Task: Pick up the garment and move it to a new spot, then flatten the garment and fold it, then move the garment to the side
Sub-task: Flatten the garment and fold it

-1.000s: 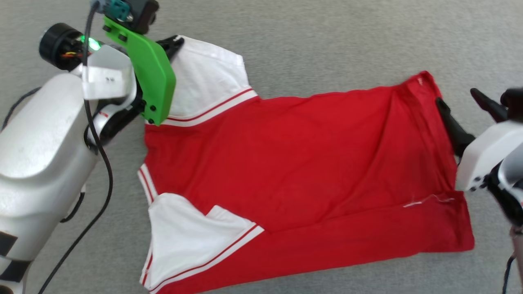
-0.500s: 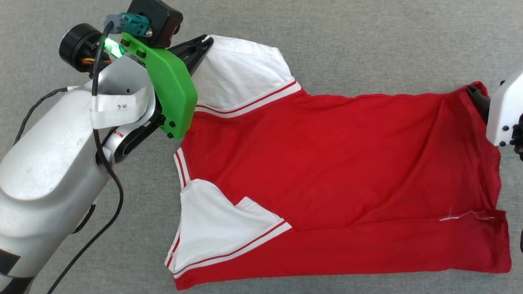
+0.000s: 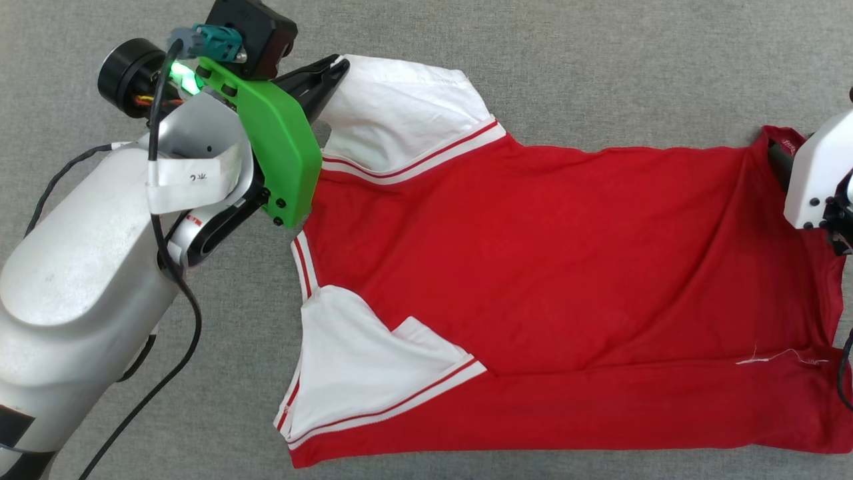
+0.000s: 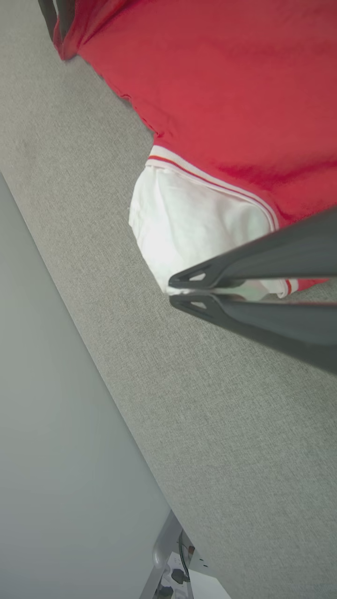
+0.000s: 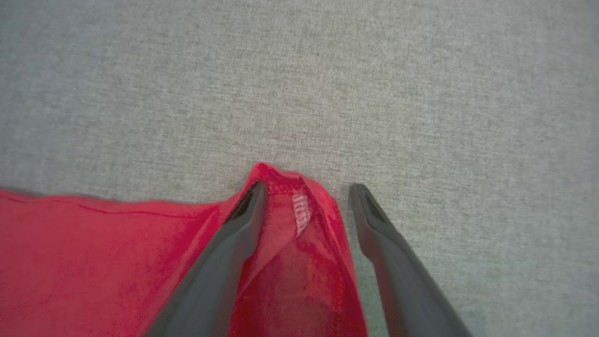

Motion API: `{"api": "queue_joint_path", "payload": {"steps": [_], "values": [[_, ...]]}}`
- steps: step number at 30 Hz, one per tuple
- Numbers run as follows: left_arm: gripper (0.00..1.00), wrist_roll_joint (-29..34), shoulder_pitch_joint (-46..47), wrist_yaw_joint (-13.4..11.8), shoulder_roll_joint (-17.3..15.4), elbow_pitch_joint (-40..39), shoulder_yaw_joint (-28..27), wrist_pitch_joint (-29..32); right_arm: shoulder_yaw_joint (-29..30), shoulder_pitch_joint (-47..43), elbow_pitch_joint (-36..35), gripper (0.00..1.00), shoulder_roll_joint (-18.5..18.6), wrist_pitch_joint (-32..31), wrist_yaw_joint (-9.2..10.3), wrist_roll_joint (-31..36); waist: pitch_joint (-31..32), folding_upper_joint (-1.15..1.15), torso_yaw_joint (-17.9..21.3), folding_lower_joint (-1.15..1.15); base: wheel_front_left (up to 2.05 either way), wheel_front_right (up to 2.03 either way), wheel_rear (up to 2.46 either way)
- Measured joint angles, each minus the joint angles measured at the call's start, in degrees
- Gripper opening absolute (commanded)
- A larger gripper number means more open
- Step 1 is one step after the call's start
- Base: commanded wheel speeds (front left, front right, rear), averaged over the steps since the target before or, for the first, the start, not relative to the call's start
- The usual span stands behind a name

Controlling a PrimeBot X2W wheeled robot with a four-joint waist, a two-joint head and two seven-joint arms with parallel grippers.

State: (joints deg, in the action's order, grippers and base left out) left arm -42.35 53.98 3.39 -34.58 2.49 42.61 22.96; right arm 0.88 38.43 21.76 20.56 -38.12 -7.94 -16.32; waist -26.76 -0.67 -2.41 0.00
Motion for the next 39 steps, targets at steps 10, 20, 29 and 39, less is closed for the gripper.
{"api": "queue_joint_path", "payload": {"steps": [10,20,29,39], "values": [[0.00,-0.1,0.0,0.4,0.1,4.4,-0.1,-2.0,-1.4,0.9,3.8,0.00,0.2,5.6,0.00,-0.2,1.2,0.00,0.3,0.00,0.00,0.00,0.00],[0.00,-1.4,-3.4,0.4,1.0,9.8,-0.6,-6.6,-2.0,-2.0,0.2,0.00,1.9,12.5,0.00,-7.0,5.8,0.00,0.5,0.00,0.00,0.00,0.00],[0.00,-3.1,-11.4,-2.2,0.5,6.6,-0.7,-9.6,-4.6,-12.4,-6.6,0.00,6.7,18.5,0.00,-14.9,11.6,0.00,0.4,0.00,0.00,0.00,0.00],[0.00,-5.2,-25.9,-8.9,-3.6,-4.4,0.0,-10.3,-6.0,-24.8,-11.9,0.00,11.1,20.0,0.00,-24.5,17.1,0.00,-0.5,0.00,0.00,0.00,0.00]]}}
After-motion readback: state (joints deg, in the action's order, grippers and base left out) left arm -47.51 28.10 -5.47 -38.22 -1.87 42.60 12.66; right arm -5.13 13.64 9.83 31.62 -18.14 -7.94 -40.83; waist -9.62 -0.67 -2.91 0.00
